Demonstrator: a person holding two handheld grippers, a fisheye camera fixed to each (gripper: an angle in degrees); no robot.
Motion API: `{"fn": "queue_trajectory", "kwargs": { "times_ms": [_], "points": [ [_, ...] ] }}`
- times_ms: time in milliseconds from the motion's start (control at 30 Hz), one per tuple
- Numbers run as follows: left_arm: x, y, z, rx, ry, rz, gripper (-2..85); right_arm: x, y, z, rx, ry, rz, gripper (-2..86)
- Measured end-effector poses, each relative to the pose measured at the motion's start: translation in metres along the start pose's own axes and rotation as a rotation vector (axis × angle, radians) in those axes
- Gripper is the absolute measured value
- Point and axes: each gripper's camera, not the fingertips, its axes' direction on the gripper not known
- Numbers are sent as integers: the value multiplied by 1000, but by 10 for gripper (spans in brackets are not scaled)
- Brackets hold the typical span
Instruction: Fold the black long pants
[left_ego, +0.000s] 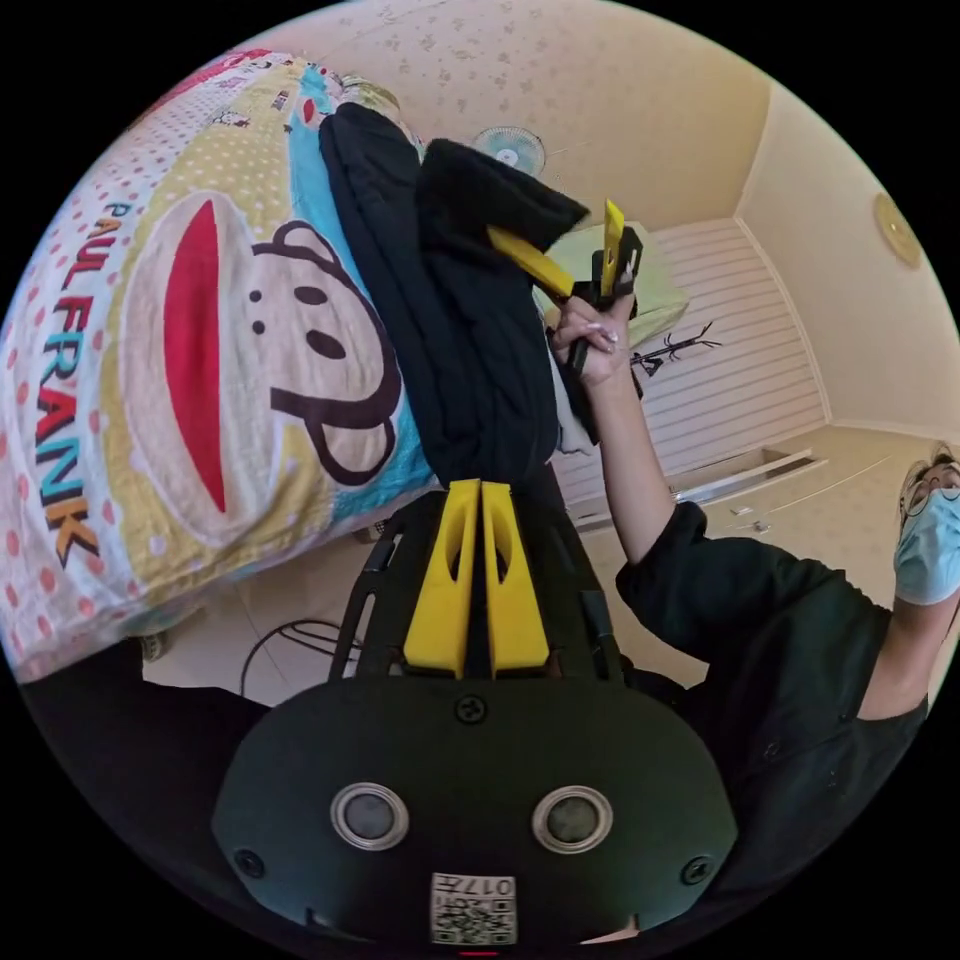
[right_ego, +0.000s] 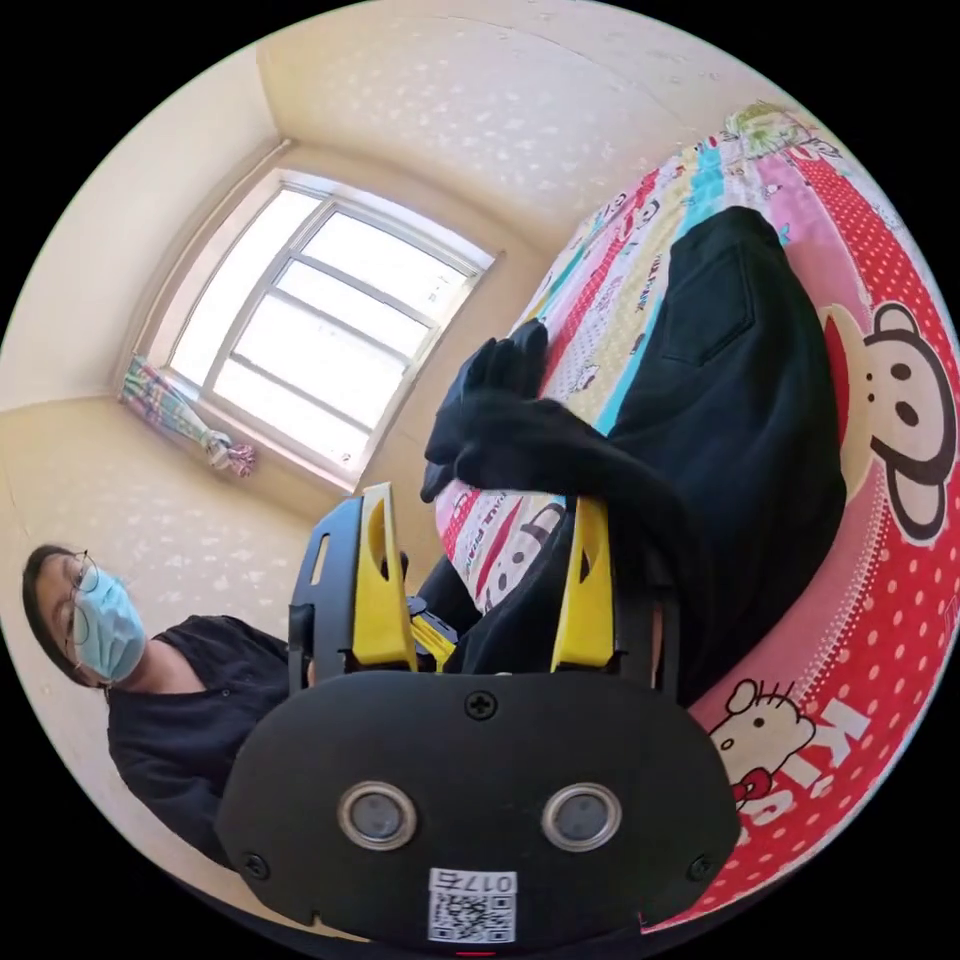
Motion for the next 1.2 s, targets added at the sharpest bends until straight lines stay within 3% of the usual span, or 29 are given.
{"fn": "queue_trajectory", "kwargs": {
  "times_ms": [200, 400, 533, 633, 733, 867, 933, 1033, 1200],
  "points": [
    [-12, 18, 13, 47, 54, 5, 5, 36, -18, -36, 182, -265, 29, 238],
    [9, 12, 21, 67, -14, 52, 66, -4, 60, -67, 237, 39, 11, 232],
    [52, 4, 1, 171, -77, 192, 54, 3, 171, -62, 310, 168, 229, 225],
    [79, -17, 24, 106, -238, 315, 21, 23, 226, -24, 214, 203, 457, 228],
    [94, -41, 81, 2, -364, 430, 22, 41, 243, 7, 233, 117, 500, 227],
    [56, -47, 202, -339, -568, 349, 50, 76, 225, 29, 284, -15, 546, 226],
    [50, -32, 212, -291, -587, 340, 50, 89, 216, 38, 304, -102, 612, 216],
    [53, -7, 211, -208, -638, 323, 46, 93, 209, 38, 297, -51, 719, 173],
    [67, 7, 206, -264, -698, 315, 10, 38, 208, 30, 240, 25, 498, 96]
  ]
}}
